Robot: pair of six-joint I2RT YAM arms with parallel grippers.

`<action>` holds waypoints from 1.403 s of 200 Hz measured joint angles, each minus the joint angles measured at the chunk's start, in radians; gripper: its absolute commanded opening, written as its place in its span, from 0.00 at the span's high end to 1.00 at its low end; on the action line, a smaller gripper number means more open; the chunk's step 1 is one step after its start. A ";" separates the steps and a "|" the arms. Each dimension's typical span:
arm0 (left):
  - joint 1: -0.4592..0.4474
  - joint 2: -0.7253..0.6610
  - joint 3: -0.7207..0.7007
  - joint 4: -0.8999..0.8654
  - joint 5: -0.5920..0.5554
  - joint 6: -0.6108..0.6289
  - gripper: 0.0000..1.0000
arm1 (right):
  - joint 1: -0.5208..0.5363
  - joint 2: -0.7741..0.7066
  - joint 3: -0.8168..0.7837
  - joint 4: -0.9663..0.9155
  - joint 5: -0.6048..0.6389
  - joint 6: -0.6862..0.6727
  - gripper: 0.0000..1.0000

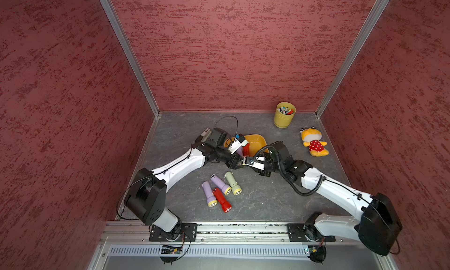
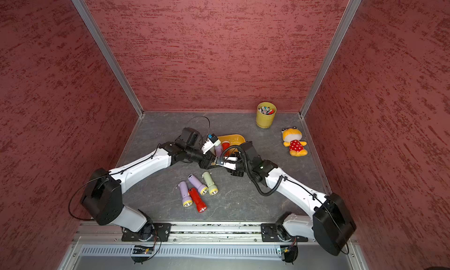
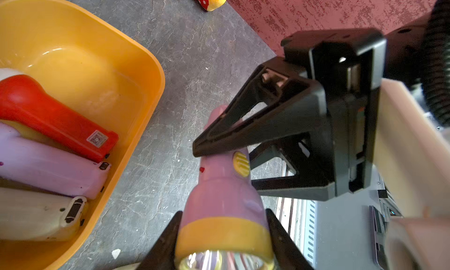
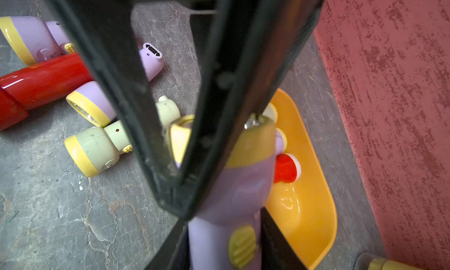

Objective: Put the flashlights into the storage boxes
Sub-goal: Pick up the flashlight from the center of the board, then place the flashlight at the storage box.

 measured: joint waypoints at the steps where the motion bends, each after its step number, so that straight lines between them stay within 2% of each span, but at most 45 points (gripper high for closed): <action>1: 0.000 0.000 0.000 0.000 0.000 0.000 0.55 | 0.000 0.000 0.000 0.000 0.000 -0.001 0.64; 21: 0.001 0.000 0.000 0.011 0.006 -0.007 0.53 | 0.000 -0.010 -0.003 0.002 0.005 -0.003 0.67; 44: 0.005 0.000 0.000 0.026 0.013 -0.018 0.39 | 0.000 -0.025 -0.010 0.007 0.015 -0.003 0.67; 74: 0.037 -0.013 -0.034 0.084 0.003 -0.080 0.30 | -0.001 -0.025 -0.012 0.037 0.047 0.023 0.66; 79: 0.045 -0.019 -0.044 0.097 0.000 -0.092 0.22 | -0.001 -0.020 -0.012 0.047 0.056 0.036 0.65; 82: 0.051 -0.024 -0.053 0.107 -0.003 -0.104 0.04 | -0.001 -0.018 -0.012 0.053 0.062 0.042 0.65; 85: 0.056 -0.029 -0.061 0.119 -0.006 -0.108 0.00 | -0.002 -0.013 -0.012 0.060 0.067 0.056 0.65; 127: 0.120 -0.122 -0.201 0.270 -0.158 -0.255 0.01 | -0.040 0.110 0.016 0.111 0.115 0.267 0.64; 195: 0.135 -0.158 -0.277 0.403 -0.395 -0.408 0.00 | -0.141 0.330 0.188 0.178 0.113 0.775 0.65; 232: 0.135 -0.141 -0.279 0.427 -0.452 -0.443 0.01 | -0.170 0.438 0.287 0.146 0.116 0.988 0.66; 280: 0.135 -0.112 -0.281 0.454 -0.467 -0.461 0.01 | -0.182 0.473 0.291 0.105 0.135 1.146 0.66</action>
